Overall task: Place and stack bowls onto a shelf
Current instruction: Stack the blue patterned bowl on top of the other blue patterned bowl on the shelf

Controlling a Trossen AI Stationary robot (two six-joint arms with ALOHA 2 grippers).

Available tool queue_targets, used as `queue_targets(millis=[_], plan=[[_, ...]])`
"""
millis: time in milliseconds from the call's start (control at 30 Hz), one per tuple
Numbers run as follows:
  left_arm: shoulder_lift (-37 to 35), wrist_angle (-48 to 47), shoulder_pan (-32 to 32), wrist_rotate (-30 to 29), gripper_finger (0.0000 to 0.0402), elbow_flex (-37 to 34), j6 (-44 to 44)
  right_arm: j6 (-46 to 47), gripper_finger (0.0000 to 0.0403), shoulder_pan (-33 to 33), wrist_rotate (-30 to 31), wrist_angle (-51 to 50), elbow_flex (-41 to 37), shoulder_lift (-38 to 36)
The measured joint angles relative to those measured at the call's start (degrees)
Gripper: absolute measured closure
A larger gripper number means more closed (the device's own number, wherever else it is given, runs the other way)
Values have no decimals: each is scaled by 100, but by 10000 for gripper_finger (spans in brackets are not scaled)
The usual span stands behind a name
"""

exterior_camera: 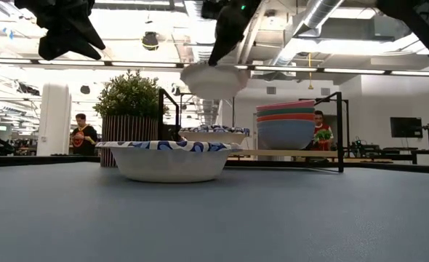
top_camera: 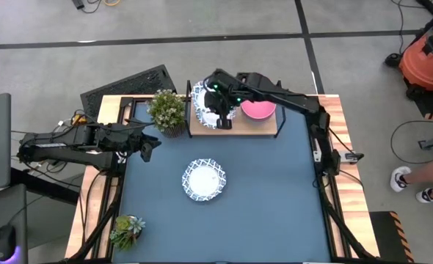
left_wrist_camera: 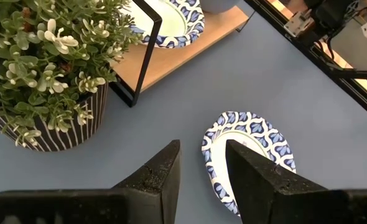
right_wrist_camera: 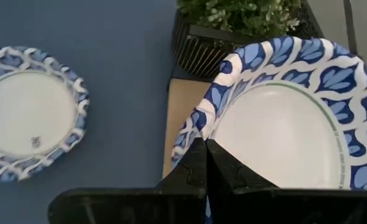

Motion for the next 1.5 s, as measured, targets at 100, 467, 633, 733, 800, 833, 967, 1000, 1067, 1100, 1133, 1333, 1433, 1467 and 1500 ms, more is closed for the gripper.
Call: queue_targets(millis=[100, 467, 633, 733, 800, 833, 967, 1000, 1067, 1100, 1133, 1333, 1433, 1467, 1500], plan=[[0, -2, 2, -41, 289, 0, -4, -2, 386, -104, -115, 317, -247, 3], [0, -6, 2, -297, 289, 0, -9, 145, 386, -181, -129, 1998, -2188, -377], [-2, -74, 2, -323, 289, 0, -9, 325, 386, -189, -104, 2973, -3190, -751], [0, -159, 2, -321, 289, 0, -24, 429, 386, -190, -108, 3293, -3559, -827], [0, -155, 1, -321, 289, 0, -66, 440, 386, -178, -107, 3374, -3665, -808], [-2, -155, 2, -321, 289, 0, -70, 450, 386, -167, -108, 3406, -3702, -803], [0, -150, 2, -321, 289, 0, -74, 516, 386, -144, -107, 3640, -3959, -804], [-1, -150, 2, -320, 289, 0, -76, 567, 386, -144, -107, 3593, -3995, -802], [0, -150, 2, -319, 289, 0, -76, 605, 385, -169, -107, 3611, -4035, -799], [0, -150, 0, -319, 289, 0, -76, 601, 380, -187, -107, 3621, -4035, -799], [-2, -148, 2, -319, 289, 0, -76, 601, 372, -196, -107, 3632, -4035, -799], [0, -144, 2, -319, 289, 0, -76, 597, 321, -283, -113, 3634, -4038, -799], [-1, -140, 2, -317, 289, 0, -76, 576, 301, -288, -190, 3623, -4038, -799], [0, -140, 1, -317, 289, 0, -76, 574, 293, -288, -235, 3625, -4038, -799], [-2, -139, 2, -317, 289, 0, -76, 578, 284, -288, -265, 3618, -4038, -817]])
